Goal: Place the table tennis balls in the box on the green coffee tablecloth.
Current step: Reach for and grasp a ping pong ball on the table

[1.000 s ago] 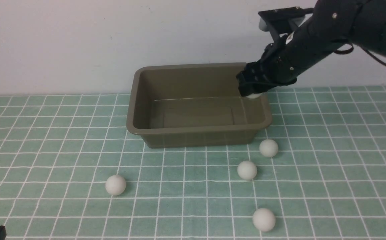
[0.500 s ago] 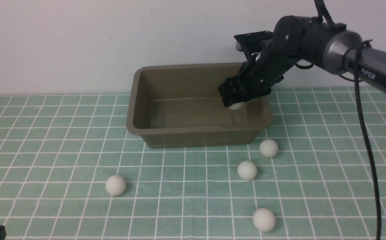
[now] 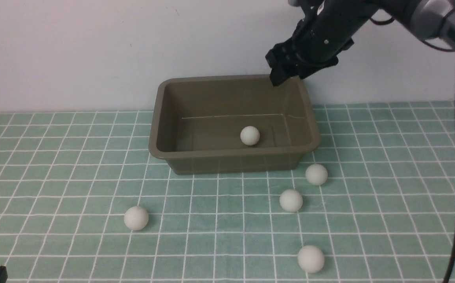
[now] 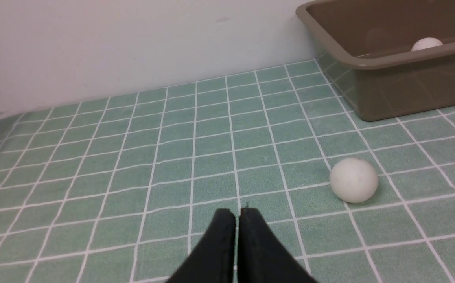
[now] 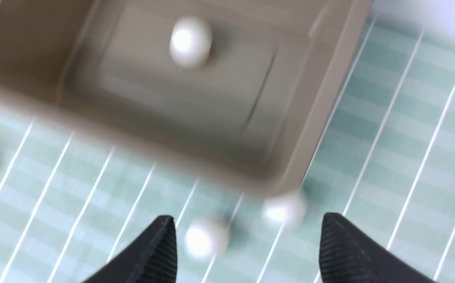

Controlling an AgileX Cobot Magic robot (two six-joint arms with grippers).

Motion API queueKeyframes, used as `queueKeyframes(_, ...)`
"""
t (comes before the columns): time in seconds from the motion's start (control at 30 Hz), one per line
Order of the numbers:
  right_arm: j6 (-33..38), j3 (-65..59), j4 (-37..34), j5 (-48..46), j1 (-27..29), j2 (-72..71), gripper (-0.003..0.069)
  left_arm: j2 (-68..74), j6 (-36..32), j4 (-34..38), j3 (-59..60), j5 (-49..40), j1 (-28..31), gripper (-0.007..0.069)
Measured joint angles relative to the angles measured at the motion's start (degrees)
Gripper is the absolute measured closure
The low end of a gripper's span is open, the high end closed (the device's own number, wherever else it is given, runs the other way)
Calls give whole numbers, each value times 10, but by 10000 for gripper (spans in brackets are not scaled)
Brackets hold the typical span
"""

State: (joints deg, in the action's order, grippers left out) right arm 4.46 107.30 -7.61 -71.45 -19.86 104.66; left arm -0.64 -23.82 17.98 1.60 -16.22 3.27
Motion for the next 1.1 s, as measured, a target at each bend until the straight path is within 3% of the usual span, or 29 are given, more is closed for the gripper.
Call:
queueKeyframes(0.27,25,-251,-61,16,-2,-110,218,0,-9,0,0,0,0,629)
queueKeyframes(0.4,43,-316,-78,56,-11,-117,218,0,-11,0,0,0,0,629)
queueKeyframes(0.57,56,-400,-82,135,-59,-108,218,0,-11,0,0,0,0,629)
queueKeyframes(0.77,6,-414,-7,177,-141,-74,218,0,-11,0,0,0,0,629)
queueKeyframes(1.1,-81,-415,82,175,-182,-51,218,0,-11,0,0,0,0,629)
